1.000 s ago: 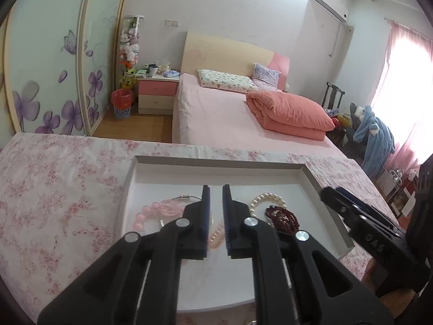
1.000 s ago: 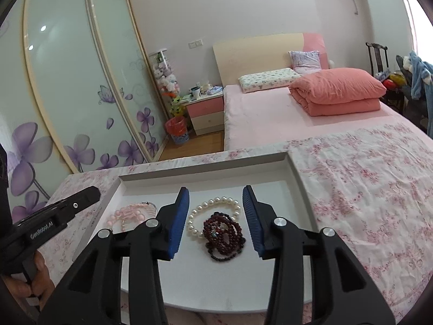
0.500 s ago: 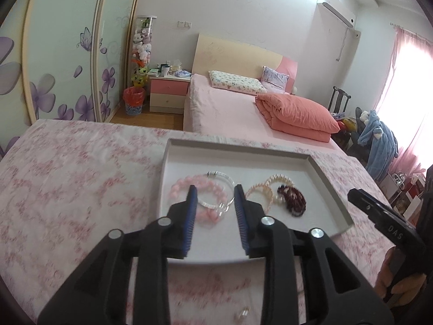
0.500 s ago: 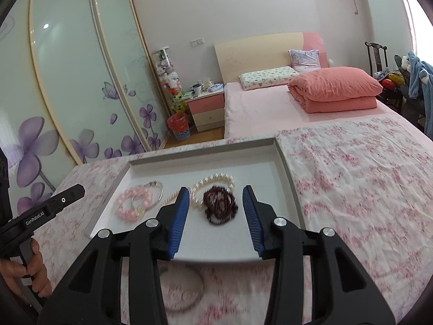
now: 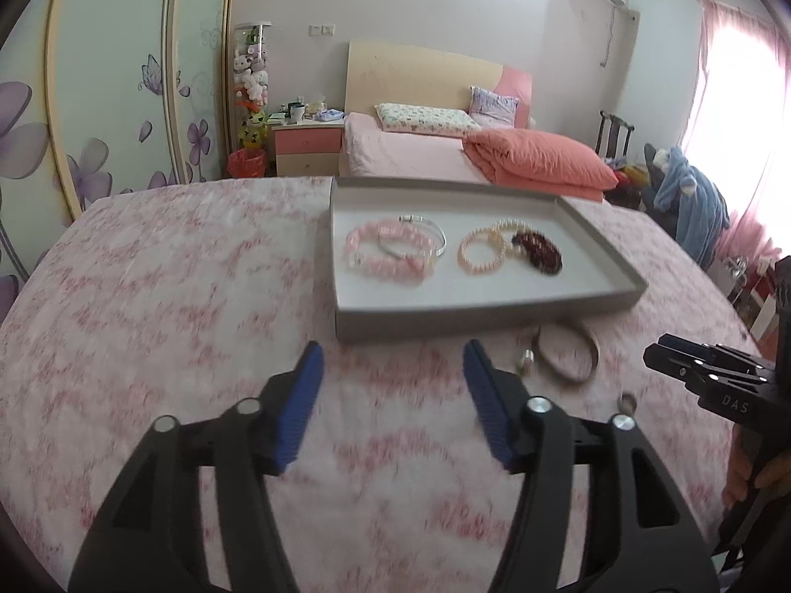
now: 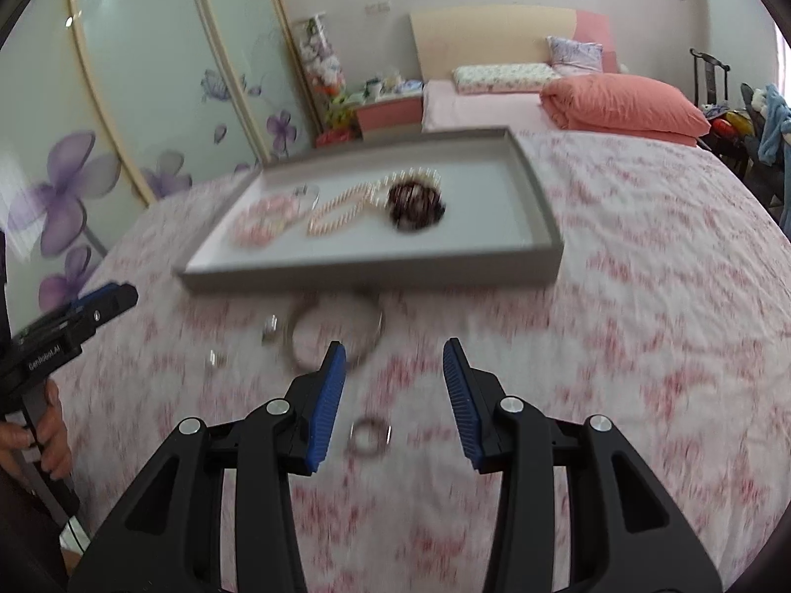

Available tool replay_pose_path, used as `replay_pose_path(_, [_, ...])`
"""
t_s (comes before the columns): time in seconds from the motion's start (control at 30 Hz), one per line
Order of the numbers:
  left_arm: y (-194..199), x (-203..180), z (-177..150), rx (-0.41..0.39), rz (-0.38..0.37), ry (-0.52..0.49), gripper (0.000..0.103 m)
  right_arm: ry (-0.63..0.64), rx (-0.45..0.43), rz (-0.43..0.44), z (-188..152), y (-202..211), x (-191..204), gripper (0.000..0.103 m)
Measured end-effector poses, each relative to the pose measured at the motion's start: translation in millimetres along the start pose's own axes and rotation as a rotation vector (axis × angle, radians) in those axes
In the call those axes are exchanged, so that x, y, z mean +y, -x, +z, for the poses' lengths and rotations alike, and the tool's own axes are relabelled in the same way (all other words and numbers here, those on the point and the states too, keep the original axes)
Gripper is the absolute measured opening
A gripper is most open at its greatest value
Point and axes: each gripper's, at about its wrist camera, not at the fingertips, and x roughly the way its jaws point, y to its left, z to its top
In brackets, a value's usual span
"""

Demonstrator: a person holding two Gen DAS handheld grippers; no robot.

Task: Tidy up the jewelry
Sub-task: 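Move the right tool to the silver ring while the left tool reaches the pearl earring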

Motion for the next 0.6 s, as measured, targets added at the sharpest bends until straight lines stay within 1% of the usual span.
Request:
replay_pose_path(0.03, [0, 0, -3, 0.004, -0.001, -0.004, 0.065, 0.012, 0.012, 0.002, -4, 0, 2, 0.042])
replay_pose_path(0.13, [1, -5, -11, 0.020, -0.002, -0.025, 0.071, 0.044, 0.046, 0.006, -18, -1, 10, 0.042])
replay_pose_path(0.3, [-4, -13, -18, 0.047, -0.012, -0.058, 0.072, 0.091, 0.101, -0.011, -32, -10, 20, 0.042])
replay_pose_path(0.37, [-5, -15, -20, 0.055, -0.010, -0.067, 0.072, 0.108, 0.098, -0.029, -33, -11, 23, 0.041])
replay_pose_path(0.5, [-9, -17, -22, 0.070, -0.009, -0.071, 0.072, 0.116, 0.098, -0.050, -30, -15, 24, 0.034])
replay_pose_path(0.6, [-12, -18, -24, 0.079, -0.004, -0.075, 0.072, 0.128, 0.096, -0.067, -29, -17, 26, 0.033])
